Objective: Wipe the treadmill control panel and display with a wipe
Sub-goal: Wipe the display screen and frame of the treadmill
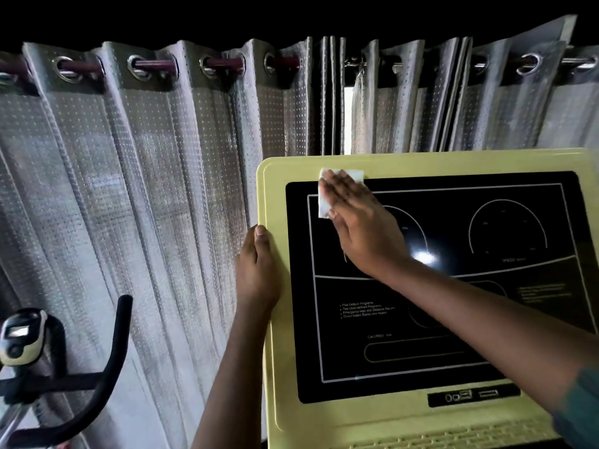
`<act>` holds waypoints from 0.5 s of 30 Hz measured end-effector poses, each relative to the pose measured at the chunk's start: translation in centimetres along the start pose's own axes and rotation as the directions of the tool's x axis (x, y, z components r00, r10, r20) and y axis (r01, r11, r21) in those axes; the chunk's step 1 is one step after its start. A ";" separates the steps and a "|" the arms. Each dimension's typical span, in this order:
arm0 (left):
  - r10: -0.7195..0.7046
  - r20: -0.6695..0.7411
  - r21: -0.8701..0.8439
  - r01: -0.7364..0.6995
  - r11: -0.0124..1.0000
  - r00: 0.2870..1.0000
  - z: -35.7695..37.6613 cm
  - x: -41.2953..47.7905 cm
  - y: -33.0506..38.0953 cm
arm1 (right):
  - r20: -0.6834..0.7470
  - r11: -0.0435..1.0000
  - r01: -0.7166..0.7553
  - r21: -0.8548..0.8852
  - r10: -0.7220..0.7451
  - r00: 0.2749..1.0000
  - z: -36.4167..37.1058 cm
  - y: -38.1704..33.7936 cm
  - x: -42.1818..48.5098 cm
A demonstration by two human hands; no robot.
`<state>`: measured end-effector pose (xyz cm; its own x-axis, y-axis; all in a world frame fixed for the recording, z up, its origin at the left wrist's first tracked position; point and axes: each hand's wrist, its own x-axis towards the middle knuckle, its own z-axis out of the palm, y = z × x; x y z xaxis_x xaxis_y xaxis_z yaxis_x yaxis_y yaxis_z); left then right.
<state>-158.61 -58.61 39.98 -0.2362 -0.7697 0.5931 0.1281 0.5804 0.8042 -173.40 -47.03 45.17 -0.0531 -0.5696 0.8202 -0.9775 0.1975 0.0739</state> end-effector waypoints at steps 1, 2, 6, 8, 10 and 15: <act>0.002 -0.003 0.001 -0.002 1.000 1.000 0.0 0.0 -0.1 | -0.039 0.998 -0.061 0.012 0.061 0.997 0.3 -0.7 -0.3; 0.009 -0.009 -0.001 -0.009 1.000 1.000 0.0 0.0 -0.2 | -0.040 0.999 -0.046 0.021 0.047 0.998 1.0 -1.5 -1.1; 0.024 0.004 -0.013 -0.024 1.000 1.000 -0.1 -0.1 -0.3 | 0.151 0.938 0.346 -0.018 -0.340 0.928 1.6 -1.4 -3.6; 0.026 -0.009 -0.007 -0.026 1.000 1.000 -0.1 0.0 -0.5 | 0.077 0.963 0.268 -0.030 -0.265 0.961 0.6 0.4 -1.8; 0.016 -0.005 -0.016 -0.016 1.000 1.000 -0.2 -0.1 -0.4 | -0.038 1.000 0.014 -0.015 -0.015 0.999 -0.1 1.4 -0.5; 0.029 -0.001 -0.018 -0.029 0.999 1.000 -0.3 -0.3 -0.1 | 0.111 0.968 0.251 0.000 -0.250 0.962 1.8 -0.3 -4.5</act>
<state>-158.24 -58.52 39.74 -0.2314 -0.7525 0.6166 0.1524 0.5979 0.7869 -173.27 -45.91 40.42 0.1707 -0.6857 0.7076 -0.9595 0.0475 0.2775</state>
